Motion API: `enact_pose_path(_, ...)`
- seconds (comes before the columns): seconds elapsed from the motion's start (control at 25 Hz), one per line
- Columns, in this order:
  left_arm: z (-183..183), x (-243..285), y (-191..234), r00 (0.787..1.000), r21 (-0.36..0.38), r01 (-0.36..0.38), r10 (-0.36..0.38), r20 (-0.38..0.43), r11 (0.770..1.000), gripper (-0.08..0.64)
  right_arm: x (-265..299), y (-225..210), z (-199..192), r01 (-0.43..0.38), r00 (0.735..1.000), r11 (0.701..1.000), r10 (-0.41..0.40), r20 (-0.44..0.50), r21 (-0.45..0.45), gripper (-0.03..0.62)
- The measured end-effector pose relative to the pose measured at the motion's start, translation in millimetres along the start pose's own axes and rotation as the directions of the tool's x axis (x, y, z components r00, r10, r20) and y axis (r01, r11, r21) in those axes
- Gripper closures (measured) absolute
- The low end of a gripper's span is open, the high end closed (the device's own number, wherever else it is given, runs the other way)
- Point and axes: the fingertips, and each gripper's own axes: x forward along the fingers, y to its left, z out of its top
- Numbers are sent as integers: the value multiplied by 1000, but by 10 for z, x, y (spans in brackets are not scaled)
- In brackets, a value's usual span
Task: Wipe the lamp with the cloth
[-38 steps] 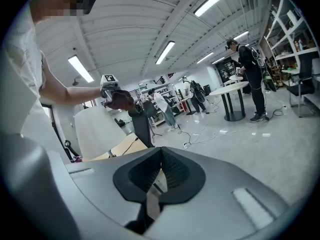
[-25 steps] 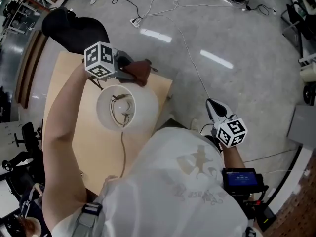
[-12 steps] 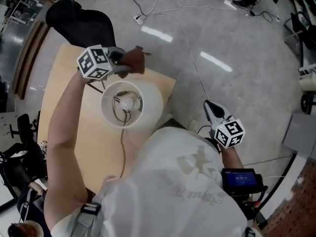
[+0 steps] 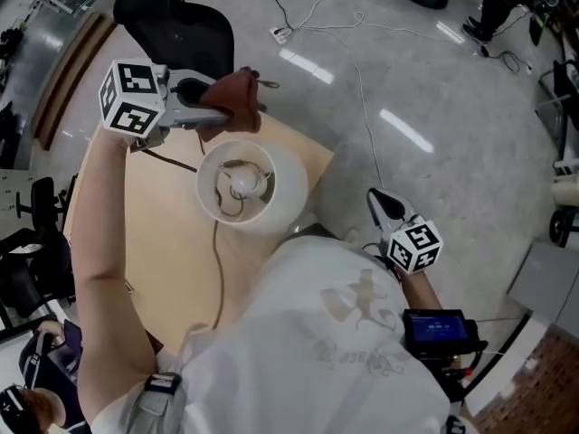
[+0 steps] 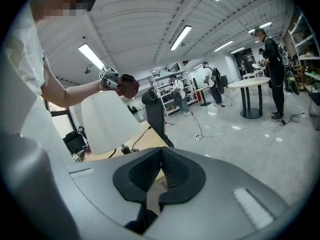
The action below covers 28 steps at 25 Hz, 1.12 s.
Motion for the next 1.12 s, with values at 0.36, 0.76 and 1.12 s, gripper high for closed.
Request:
enact_pose_path(0.36, -563, 455, 87, 996, -71, 42, -47, -74, 997, 430, -53, -177, -91, 14, 1000, 1000, -14, -10, 11, 580)
enact_pose_path(0.76, -1197, 704, 421, 997, -155, -68, 60, -52, 986, 429, 0, -50, 31, 11, 1000, 1000, -11, -24, -2, 580)
enact_pose_path(1.12, -1094, 178, 390, 964, -204, -220, 245, 104, 954, 430, 169, 286, 305, -87, 996, 986, 85, -17, -139, 580)
